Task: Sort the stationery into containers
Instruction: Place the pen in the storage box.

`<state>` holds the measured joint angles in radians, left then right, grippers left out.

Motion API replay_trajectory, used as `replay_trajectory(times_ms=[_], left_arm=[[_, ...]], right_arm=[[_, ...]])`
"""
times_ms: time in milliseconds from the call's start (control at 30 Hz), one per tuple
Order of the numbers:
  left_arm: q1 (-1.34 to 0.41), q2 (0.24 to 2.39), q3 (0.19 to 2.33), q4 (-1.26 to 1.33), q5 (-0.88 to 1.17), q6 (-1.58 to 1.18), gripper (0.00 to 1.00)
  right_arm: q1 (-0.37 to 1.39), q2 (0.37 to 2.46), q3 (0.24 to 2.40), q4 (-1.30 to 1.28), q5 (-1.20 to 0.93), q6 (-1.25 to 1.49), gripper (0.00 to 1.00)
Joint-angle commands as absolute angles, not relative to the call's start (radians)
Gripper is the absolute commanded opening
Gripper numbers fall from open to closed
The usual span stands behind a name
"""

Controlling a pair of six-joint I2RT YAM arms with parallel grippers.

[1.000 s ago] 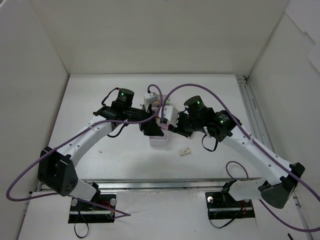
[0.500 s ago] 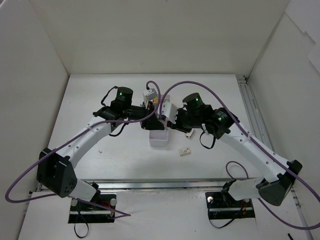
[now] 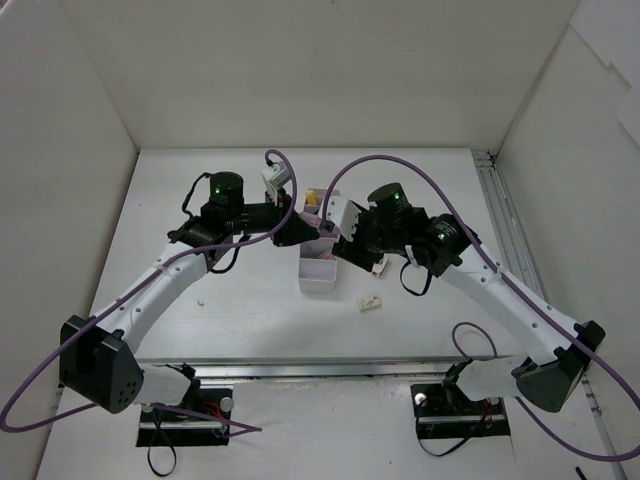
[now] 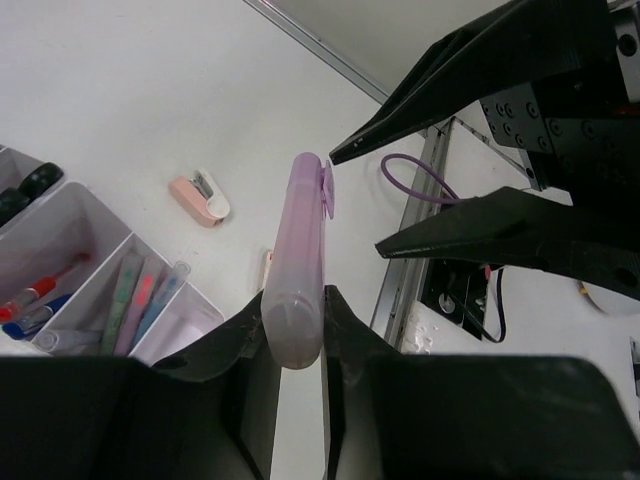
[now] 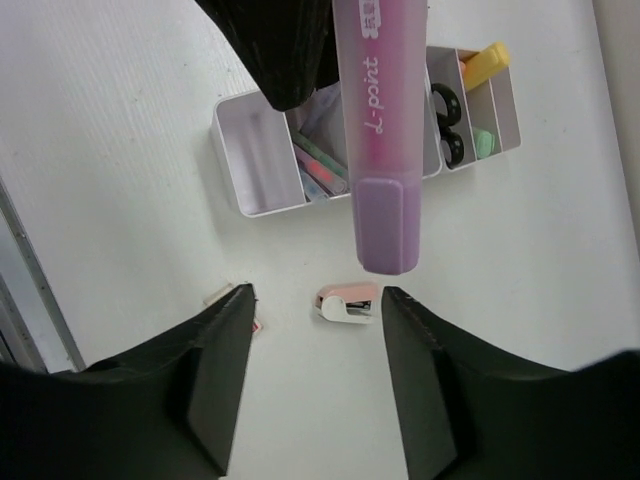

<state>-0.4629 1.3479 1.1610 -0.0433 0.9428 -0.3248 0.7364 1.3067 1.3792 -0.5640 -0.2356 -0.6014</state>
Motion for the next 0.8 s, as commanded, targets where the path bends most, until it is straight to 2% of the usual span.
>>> replay_trajectory(times_ms=[0, 133, 200, 233, 433, 567, 600, 667, 700, 767], left_arm=[[-0.446, 1.313, 1.177, 0.077, 0.92, -0.362, 0.0], [-0.428, 1.316, 1.177, 0.104, 0.925, -0.382, 0.0], [-0.419, 1.318, 1.177, 0.12, 0.919, -0.393, 0.0], [-0.419, 1.318, 1.177, 0.127, 0.911, -0.403, 0.0], [-0.41, 1.31, 1.143, 0.251, 0.853, -0.485, 0.0], [-0.4, 1.313, 1.154, 0.268, 0.854, -0.489, 0.0], [-0.4, 1.315, 1.154, 0.285, 0.854, -0.498, 0.0], [-0.4, 1.309, 1.141, 0.328, 0.85, -0.538, 0.0], [-0.4, 1.305, 1.112, 0.4, 0.835, -0.56, 0.0], [-0.4, 1.302, 1.072, 0.565, 0.818, -0.65, 0.0]], right_arm=[[0.723, 1.276, 1.382, -0.496, -0.219, -0.558, 0.54], [0.7, 1.232, 1.338, -0.434, -0.201, -0.493, 0.58], [0.689, 1.207, 1.307, -0.355, -0.146, -0.453, 0.72], [0.68, 1.174, 1.266, -0.319, -0.114, -0.393, 0.74], [0.635, 1.028, 1.091, -0.04, -0.087, -0.22, 0.75], [0.617, 0.982, 1.051, 0.025, -0.199, -0.215, 0.79], [0.617, 0.982, 1.049, 0.031, -0.192, -0.171, 0.81], [0.611, 0.979, 1.042, 0.111, -0.102, -0.05, 0.91], [0.594, 0.973, 0.999, 0.17, -0.082, 0.124, 0.96], [0.559, 0.957, 0.928, 0.396, -0.132, 0.265, 0.98]])
